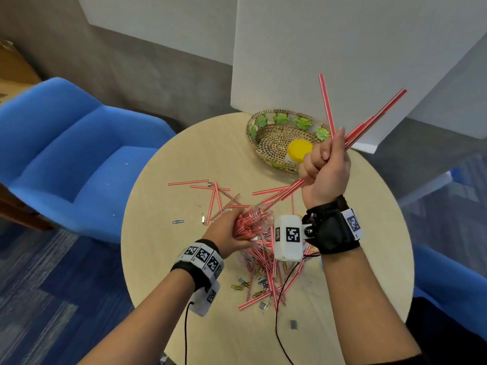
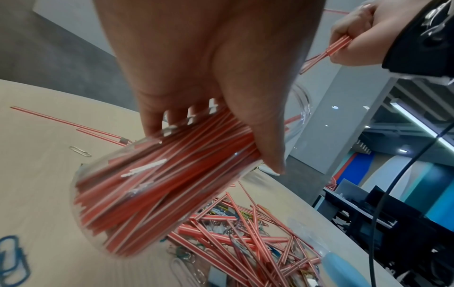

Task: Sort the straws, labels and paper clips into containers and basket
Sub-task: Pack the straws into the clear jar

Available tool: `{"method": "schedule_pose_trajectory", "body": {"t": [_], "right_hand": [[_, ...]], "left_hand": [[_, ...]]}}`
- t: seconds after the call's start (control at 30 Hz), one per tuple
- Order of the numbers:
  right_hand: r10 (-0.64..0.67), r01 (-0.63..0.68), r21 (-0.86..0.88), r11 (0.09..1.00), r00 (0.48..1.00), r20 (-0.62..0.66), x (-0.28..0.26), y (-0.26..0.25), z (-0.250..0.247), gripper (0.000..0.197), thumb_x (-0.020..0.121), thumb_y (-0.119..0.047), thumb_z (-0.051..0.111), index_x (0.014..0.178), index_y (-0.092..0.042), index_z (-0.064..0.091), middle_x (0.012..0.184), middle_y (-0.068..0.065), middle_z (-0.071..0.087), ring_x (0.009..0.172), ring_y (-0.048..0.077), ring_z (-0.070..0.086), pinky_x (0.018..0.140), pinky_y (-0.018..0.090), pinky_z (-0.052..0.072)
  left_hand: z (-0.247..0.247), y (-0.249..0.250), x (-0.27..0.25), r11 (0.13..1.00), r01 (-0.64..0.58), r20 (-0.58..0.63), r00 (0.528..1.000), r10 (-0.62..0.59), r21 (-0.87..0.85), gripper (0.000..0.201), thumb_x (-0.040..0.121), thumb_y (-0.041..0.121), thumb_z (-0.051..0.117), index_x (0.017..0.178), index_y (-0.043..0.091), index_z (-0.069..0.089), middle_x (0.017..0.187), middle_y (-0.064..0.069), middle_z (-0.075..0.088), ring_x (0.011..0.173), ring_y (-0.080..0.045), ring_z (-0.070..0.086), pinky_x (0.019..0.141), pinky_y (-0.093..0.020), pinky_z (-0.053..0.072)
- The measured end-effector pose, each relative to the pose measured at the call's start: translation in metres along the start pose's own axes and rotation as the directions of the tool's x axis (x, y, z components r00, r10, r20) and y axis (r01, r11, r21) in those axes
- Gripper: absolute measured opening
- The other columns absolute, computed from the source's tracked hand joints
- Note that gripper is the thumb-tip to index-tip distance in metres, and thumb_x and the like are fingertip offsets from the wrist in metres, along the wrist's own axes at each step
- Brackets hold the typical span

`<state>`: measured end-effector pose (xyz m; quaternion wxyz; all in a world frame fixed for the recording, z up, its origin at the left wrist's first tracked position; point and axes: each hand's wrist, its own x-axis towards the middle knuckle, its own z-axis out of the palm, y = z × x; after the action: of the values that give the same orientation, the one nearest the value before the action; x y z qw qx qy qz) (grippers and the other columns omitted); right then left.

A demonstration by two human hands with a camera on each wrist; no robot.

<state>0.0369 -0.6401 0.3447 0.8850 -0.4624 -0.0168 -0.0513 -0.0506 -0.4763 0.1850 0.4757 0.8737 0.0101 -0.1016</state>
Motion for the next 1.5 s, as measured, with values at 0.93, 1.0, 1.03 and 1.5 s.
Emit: {"method": "schedule_pose_trajectory", "body": {"t": [0.93,1.0,1.03,1.5], "right_hand": [[0.036,-0.041,-0.052,0.998,0.993,-0.109,0.029,-0.010,-0.013,0.046,0.105,-0.037,0.042,0.063,-0.021,0.032,0.056,-0.002,0.016,0.045,0.012,0.010,0.039,0.018,0.012],[0.023,-0.027,-0.042,0.999,0.994,-0.107,0.032,-0.014,-0.016,0.045,0.105,-0.037,0.042,0.064,-0.021,0.033,0.057,-0.001,0.016,0.045,0.012,0.009,0.039,0.019,0.013],[0.016,-0.020,-0.039,0.999,0.994,-0.106,0.032,-0.016,-0.016,0.045,0.105,-0.037,0.042,0.064,-0.021,0.032,0.057,-0.001,0.016,0.045,0.012,0.010,0.039,0.019,0.013],[-0.200,0.181,-0.132,0.975,0.968,-0.150,0.024,-0.027,-0.013,0.050,0.106,-0.033,0.041,0.058,-0.020,0.034,0.053,0.001,0.018,0.039,0.014,0.016,0.041,0.019,0.017]], "left_hand": [[0.009,0.011,0.015,0.997,-0.057,0.018,0.998,0.058,-0.052,0.084,0.062,0.046,0.091,0.133,0.023,0.053,0.119,0.008,0.065,0.108,-0.012,0.063,0.097,-0.040,0.052],[0.011,0.009,0.016,0.997,-0.048,0.025,0.998,0.050,-0.067,0.088,0.059,0.054,0.089,0.133,0.026,0.052,0.120,0.010,0.065,0.109,-0.010,0.063,0.097,-0.041,0.053],[0.012,0.009,0.016,0.996,-0.047,0.028,0.998,0.049,-0.076,0.089,0.057,0.056,0.088,0.133,0.027,0.052,0.120,0.011,0.065,0.109,-0.009,0.064,0.097,-0.041,0.053],[0.020,0.021,0.016,0.988,-0.040,0.047,0.998,0.048,-0.151,0.083,0.060,0.043,0.093,0.131,0.024,0.055,0.118,0.009,0.068,0.107,-0.008,0.066,0.096,-0.038,0.055]]}}
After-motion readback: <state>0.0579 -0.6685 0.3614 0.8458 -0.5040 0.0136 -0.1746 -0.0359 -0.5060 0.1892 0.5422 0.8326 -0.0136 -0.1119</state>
